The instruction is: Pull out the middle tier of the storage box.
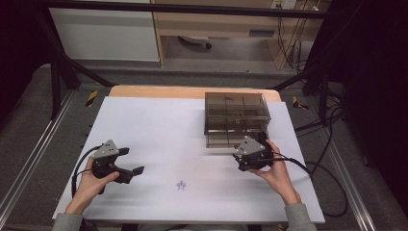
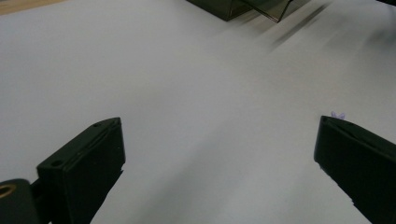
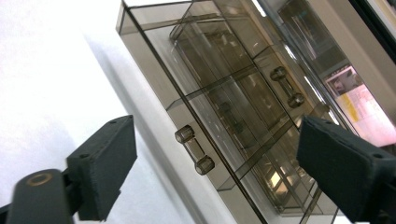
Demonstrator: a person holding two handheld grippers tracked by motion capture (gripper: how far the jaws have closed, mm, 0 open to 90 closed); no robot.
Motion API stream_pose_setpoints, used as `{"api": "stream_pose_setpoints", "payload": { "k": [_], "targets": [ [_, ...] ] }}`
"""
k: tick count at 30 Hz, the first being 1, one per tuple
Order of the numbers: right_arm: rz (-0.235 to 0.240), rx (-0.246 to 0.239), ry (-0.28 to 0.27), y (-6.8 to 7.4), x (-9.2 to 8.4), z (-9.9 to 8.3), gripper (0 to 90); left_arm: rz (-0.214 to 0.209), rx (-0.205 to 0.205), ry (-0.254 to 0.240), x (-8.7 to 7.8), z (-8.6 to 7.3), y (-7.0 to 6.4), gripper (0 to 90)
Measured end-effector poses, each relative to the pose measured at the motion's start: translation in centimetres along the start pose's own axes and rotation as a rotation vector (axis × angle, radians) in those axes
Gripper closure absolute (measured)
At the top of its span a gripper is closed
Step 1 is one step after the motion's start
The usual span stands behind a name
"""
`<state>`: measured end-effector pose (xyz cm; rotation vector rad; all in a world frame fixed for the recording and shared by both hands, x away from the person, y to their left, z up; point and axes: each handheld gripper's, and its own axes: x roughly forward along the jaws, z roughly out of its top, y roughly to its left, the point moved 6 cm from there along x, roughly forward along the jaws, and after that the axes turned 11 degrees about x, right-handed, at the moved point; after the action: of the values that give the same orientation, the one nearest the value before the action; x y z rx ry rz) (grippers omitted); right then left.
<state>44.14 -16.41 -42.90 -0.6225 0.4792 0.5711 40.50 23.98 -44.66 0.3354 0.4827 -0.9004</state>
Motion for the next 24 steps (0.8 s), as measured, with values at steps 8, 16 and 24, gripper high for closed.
{"api": "stream_pose_setpoints", "payload": {
  "k": [8,16,24],
  "targets": [
    [0.033,0.142,-0.021,0.1,-0.7,0.3,7.4,0.0,0.0,0.001,0.0,0.0,0.0,1.7],
    [0.088,0.23,0.007,0.6,-0.9,0.0,3.2,0.0,0.0,0.0,0.0,0.0,0.0,1.7],
    [0.155,0.363,0.0,0.5,-0.8,-1.1,2.3,-0.004,0.0,0.002,0.1,-0.1,0.0,1.7]
  ]
}}
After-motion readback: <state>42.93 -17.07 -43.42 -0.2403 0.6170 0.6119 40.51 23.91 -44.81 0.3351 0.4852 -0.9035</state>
